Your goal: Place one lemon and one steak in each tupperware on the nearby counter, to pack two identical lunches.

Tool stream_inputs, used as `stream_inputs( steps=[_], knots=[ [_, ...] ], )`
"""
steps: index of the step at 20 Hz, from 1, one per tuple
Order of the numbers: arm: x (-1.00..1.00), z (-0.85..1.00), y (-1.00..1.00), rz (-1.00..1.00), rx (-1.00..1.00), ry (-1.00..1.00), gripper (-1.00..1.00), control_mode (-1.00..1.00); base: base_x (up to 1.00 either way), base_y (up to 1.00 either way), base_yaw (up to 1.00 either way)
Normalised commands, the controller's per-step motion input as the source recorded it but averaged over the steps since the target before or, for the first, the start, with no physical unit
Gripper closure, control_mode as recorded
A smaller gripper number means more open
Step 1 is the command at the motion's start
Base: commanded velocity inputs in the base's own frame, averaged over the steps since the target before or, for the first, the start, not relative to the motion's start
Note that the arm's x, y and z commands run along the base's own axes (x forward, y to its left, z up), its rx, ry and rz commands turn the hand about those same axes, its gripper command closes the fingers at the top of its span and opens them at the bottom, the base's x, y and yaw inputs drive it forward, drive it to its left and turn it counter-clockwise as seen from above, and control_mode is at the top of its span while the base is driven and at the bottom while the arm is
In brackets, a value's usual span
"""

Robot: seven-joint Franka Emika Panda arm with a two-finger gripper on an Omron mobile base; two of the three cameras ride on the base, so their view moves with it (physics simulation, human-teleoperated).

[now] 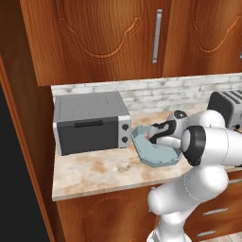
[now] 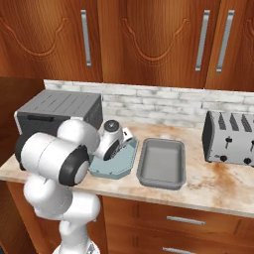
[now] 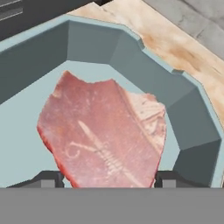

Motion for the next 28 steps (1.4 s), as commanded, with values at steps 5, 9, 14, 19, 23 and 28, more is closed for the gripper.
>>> stream_inputs(
  steps=[5, 9, 14, 19, 23, 28],
  knots=[
    [0.33, -0.03, 0.00, 0.00, 0.00, 0.05, -1.00, -1.00, 0.00, 0.00, 0.00],
    [0.09, -0.01, 0.00, 0.00, 0.00, 0.02, -1.00, -1.00, 0.00, 0.00, 0.00],
    [-0.30, 0.10, -0.03, 0.00, 0.00, 0.00, -1.00, -1.00, 0.00, 0.00, 0.00],
    [-0.96, 0.61, -0.04, 0.03, 0.00, -0.09, -1.00, -1.00, 0.00, 0.00, 0.00],
    [-0.66, 1.00, -0.06, 0.07, 0.00, -0.19, -1.00, -1.00, 0.00, 0.00, 0.00],
    [-0.32, 1.00, 0.00, 0.01, 0.00, -0.02, -1.00, -1.00, 0.00, 0.00, 0.00]
  ],
)
